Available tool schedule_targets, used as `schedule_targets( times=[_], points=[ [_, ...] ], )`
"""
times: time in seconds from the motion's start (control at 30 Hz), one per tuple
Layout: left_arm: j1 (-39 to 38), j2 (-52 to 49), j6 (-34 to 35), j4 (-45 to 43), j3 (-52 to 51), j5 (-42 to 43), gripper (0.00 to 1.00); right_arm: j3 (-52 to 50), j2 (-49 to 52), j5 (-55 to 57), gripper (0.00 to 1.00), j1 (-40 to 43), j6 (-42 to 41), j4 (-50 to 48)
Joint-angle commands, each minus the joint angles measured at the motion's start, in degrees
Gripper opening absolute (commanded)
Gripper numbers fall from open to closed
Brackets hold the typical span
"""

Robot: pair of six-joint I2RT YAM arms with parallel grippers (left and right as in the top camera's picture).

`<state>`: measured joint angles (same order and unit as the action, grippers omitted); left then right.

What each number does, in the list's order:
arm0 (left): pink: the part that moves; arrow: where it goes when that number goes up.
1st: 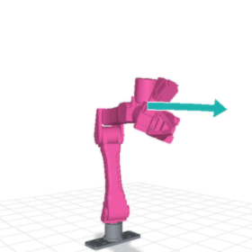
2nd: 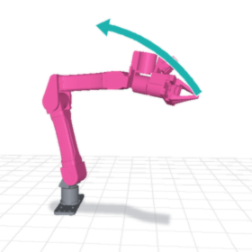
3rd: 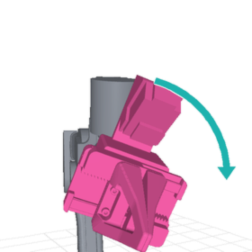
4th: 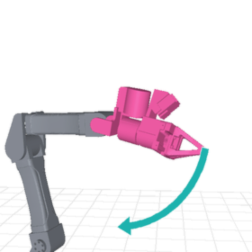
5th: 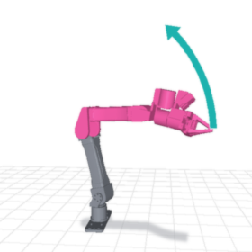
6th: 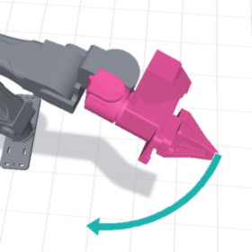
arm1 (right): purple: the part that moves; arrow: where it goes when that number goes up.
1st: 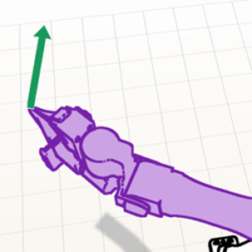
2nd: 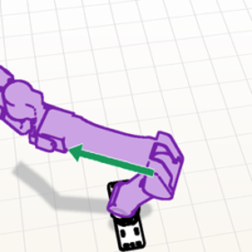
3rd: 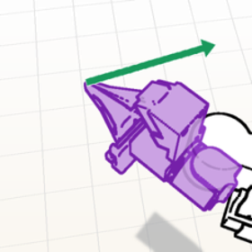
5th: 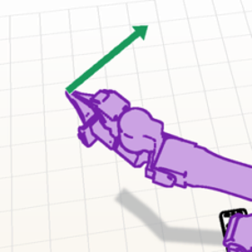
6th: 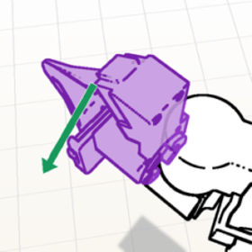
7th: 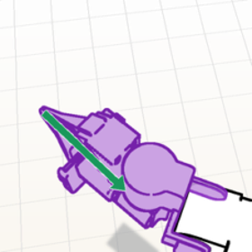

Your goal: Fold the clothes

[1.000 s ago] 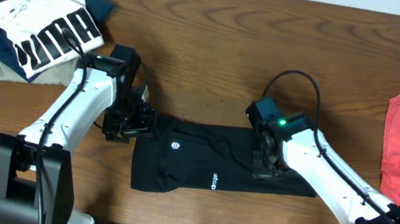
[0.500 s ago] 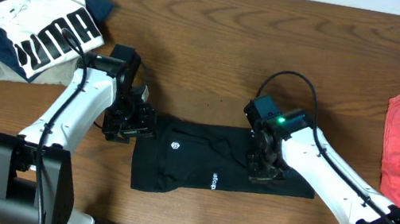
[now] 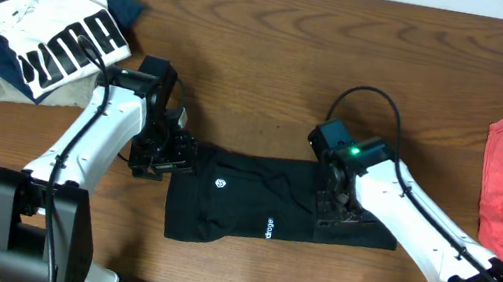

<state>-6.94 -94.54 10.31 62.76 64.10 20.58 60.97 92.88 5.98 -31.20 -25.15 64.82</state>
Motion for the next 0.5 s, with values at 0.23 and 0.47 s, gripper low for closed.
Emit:
schedule_targets(
  times=[0.23,0.47],
  points=[
    [0.24,0.57,-0.22,-1.66,-5.05,-0.70,0.86,-0.24,-0.72,3.85,0.61,7.61,-4.98,-1.81],
    [0.24,0.55,-7.85,-10.12,-12.94,9.51,0.91,-0.28,-0.72,3.85,0.62,7.78,-4.76,-2.51]
  ],
)
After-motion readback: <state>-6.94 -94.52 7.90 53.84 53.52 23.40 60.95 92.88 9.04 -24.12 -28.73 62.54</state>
